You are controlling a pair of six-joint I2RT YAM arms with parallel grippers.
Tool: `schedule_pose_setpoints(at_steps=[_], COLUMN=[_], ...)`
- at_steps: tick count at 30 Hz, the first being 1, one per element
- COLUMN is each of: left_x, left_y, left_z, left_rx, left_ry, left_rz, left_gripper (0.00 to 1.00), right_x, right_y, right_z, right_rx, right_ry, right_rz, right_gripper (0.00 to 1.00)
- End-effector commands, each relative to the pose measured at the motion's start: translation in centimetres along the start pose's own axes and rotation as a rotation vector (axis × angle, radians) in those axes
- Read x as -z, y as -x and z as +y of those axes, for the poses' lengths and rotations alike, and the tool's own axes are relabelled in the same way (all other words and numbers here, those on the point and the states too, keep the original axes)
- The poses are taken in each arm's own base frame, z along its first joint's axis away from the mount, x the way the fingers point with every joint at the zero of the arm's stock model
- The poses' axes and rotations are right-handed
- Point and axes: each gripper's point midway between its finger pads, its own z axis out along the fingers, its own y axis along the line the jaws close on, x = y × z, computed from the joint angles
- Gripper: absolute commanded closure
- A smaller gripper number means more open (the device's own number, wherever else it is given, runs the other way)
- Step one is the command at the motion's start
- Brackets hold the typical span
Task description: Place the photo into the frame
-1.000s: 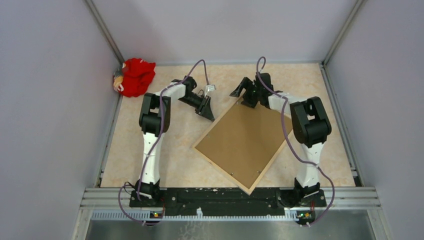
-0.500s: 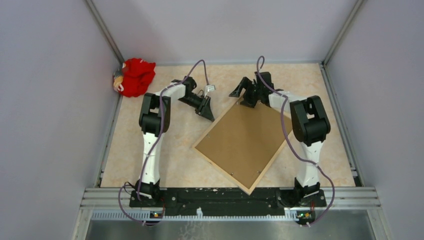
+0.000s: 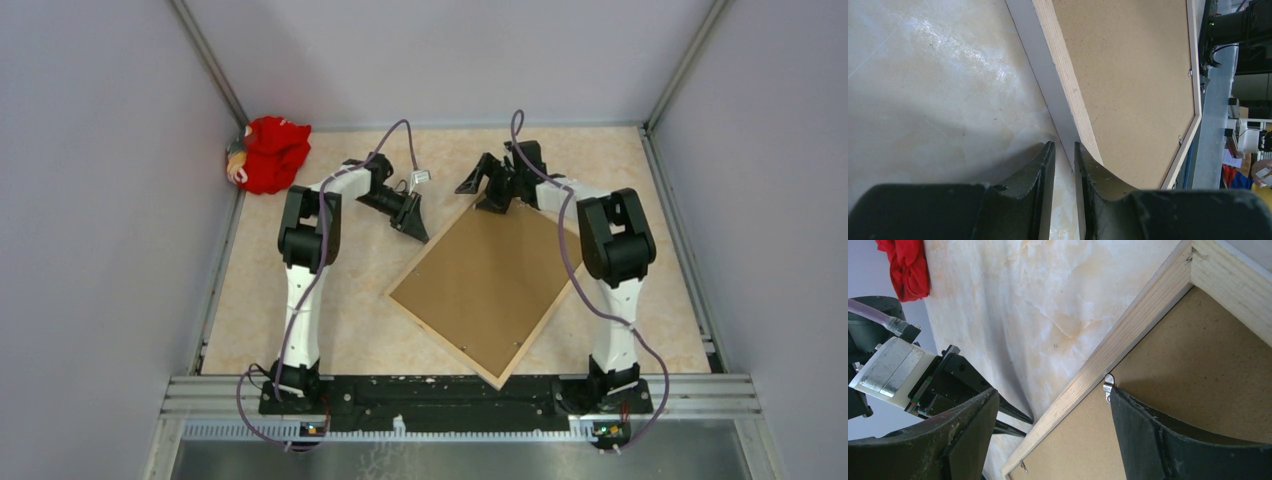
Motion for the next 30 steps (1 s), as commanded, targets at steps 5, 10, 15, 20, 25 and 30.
schedule_pose_setpoints(at_steps=[5,10,15,20,25,30], left_x=[-0.1,-0.1,-0.1,0.1,0.2,0.1], left_y=[-1.5,-1.5,-1.6,-1.4,-0.5,1.7], left_z=[1.0,0.9,0.9,0.8,0.6,0.8], left_rx=[-0.015,-0.020,-0.022,-0.025,-0.022,-0.014], left_ry=[0.045,0.044,0.042,0.046,0.041,0.035], left_rz=[0.045,0.048,0.052,0.050,0.028,-0.019], left_gripper=[0.72,0.72,0.72,0.72,0.72,0.64], right_x=[-0.4,-0.5,-0.8,-0.2,1.3,0.9], right_y=[0.3,0.3,0.5,1.7,3.5,3.2], right_z=[0.5,1.0,1.5,0.5,-0.2,-0.7], right_rx=[0.034,0.052,0.133,0.196,0.179,0.156], right_ry=[0.031,0.049,0.068,-0.002,-0.003,0.018], right_rz=[0.034,0.058,0.105,0.105,0.048,0.066], right_gripper=[0.19,0.20,0.20,0.20,0.19,0.19])
